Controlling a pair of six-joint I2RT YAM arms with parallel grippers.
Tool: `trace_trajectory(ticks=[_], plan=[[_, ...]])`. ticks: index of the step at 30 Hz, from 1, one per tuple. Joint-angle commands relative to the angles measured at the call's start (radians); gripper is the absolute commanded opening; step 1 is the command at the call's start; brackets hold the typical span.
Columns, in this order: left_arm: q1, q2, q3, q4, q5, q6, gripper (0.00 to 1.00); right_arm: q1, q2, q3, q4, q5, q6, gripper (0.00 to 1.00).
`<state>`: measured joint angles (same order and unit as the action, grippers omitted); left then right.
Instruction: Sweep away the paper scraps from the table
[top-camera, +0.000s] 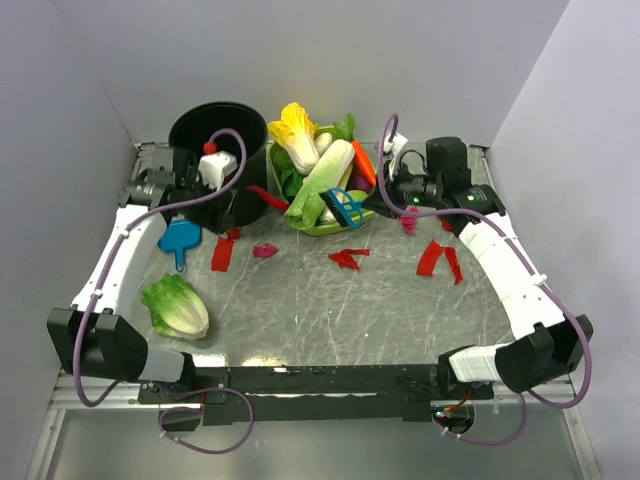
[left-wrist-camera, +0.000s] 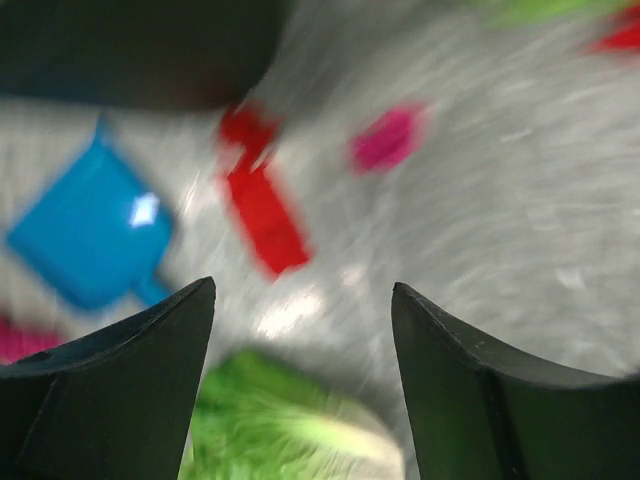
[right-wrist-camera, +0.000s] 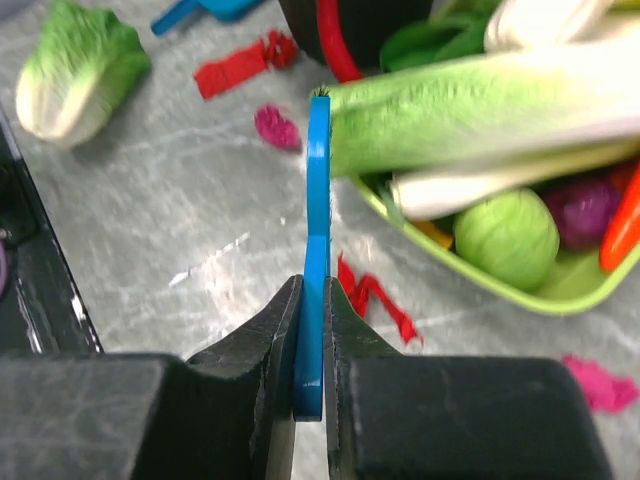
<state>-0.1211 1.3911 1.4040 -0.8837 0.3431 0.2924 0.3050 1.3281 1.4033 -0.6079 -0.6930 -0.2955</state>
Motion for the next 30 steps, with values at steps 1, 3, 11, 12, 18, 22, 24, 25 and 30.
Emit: trace_trajectory(ticks=[1,3,11,12,18,22,24,25,30], plan=[[0.063,-0.024,-0.167,0.109,-0.340,-0.134,0.74,-0.003,-0.040,-0.044,-0.026,0.056,-0.031,0.00],[0.107,-0.009,-0.207,0.139,-0.340,-0.157,0.71,-0.004,-0.049,-0.047,-0.026,0.032,-0.033,0.00],[0.230,0.097,-0.283,0.295,-0.340,-0.228,0.65,-0.007,-0.047,0.005,-0.096,-0.072,-0.145,0.00],[0.236,0.135,-0.278,0.302,-0.340,-0.231,0.64,-0.007,-0.046,0.017,-0.105,-0.085,-0.168,0.00],[0.256,0.232,-0.246,0.335,-0.312,-0.243,0.62,-0.006,-0.059,-0.010,-0.050,-0.047,-0.082,0.00],[0.259,0.249,-0.224,0.338,-0.329,-0.256,0.63,-0.009,-0.044,-0.007,-0.039,-0.031,-0.099,0.00],[0.261,0.249,-0.229,0.335,-0.340,-0.254,0.63,-0.007,-0.030,0.014,-0.036,-0.025,-0.088,0.00],[0.265,0.249,-0.234,0.333,-0.340,-0.254,0.63,-0.007,-0.011,0.025,-0.042,-0.030,-0.087,0.00],[0.281,0.227,-0.284,0.322,-0.339,-0.246,0.62,0.020,0.043,0.094,-0.055,-0.040,-0.111,0.00]])
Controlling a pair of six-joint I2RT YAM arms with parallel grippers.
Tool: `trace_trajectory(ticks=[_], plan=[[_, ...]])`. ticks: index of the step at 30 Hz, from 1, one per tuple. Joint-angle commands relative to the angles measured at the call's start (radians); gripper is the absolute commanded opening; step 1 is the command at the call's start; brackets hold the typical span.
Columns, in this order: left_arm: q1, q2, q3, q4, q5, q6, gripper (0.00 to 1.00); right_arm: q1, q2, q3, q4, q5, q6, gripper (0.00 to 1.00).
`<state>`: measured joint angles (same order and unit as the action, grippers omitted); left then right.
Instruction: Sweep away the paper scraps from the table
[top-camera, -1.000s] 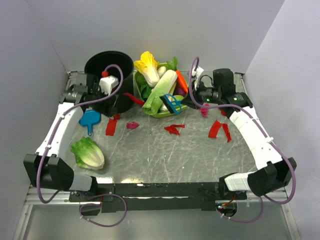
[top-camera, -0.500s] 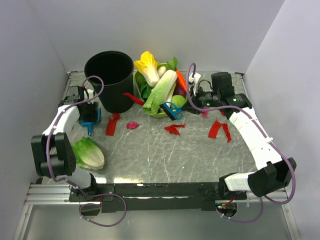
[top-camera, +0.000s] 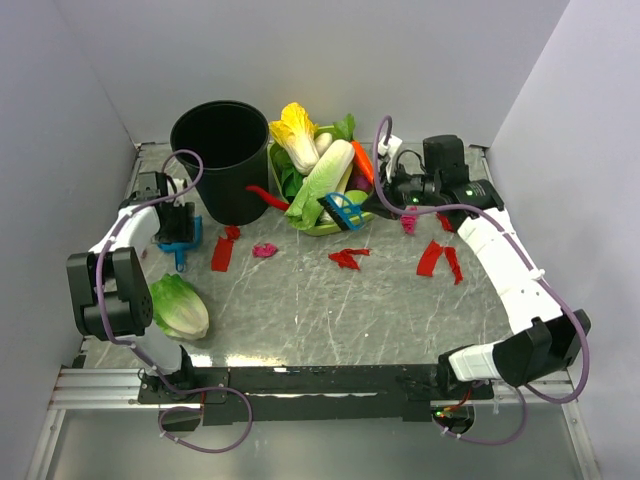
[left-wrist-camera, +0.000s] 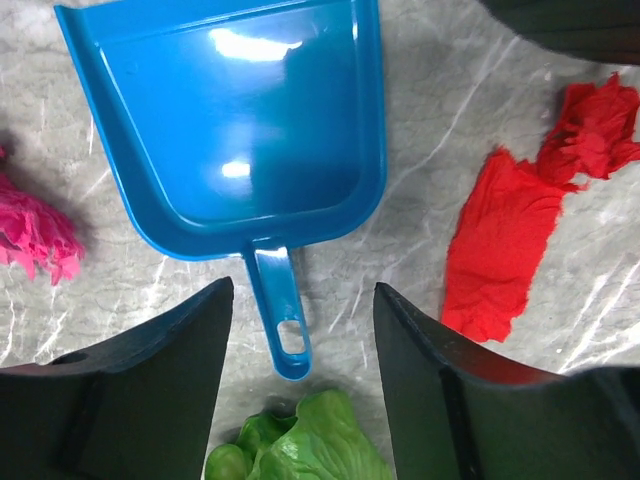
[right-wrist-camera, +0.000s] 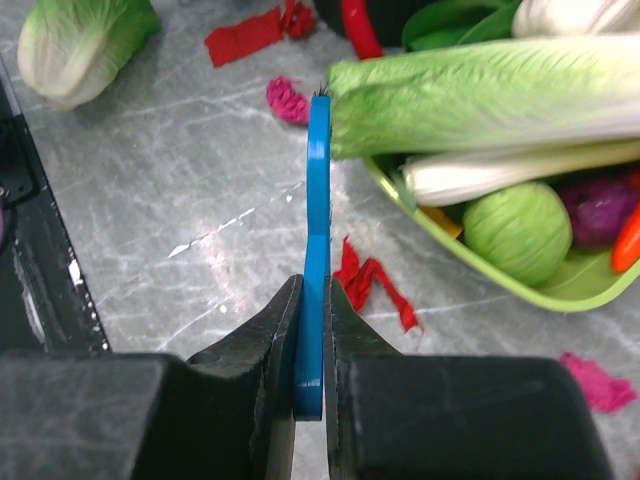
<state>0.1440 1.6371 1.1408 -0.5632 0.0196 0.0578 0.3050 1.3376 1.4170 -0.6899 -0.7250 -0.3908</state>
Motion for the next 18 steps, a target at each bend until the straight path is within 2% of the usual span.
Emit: trace_trajectory(ticks=[1,9,18], plan=[[0.016,-0.026,-0.035,0.008,-0.017,-0.010,0.62,0.031,0.047,0.083,0.041,0.005,-0.017,0.00],[0.019,-0.013,-0.107,0.028,-0.006,0.005,0.63,0.120,0.089,0.111,0.161,0.166,0.050,0.00],[0.032,0.013,-0.081,0.032,-0.047,-0.019,0.63,0.152,0.109,0.128,0.139,0.165,0.066,0.00]])
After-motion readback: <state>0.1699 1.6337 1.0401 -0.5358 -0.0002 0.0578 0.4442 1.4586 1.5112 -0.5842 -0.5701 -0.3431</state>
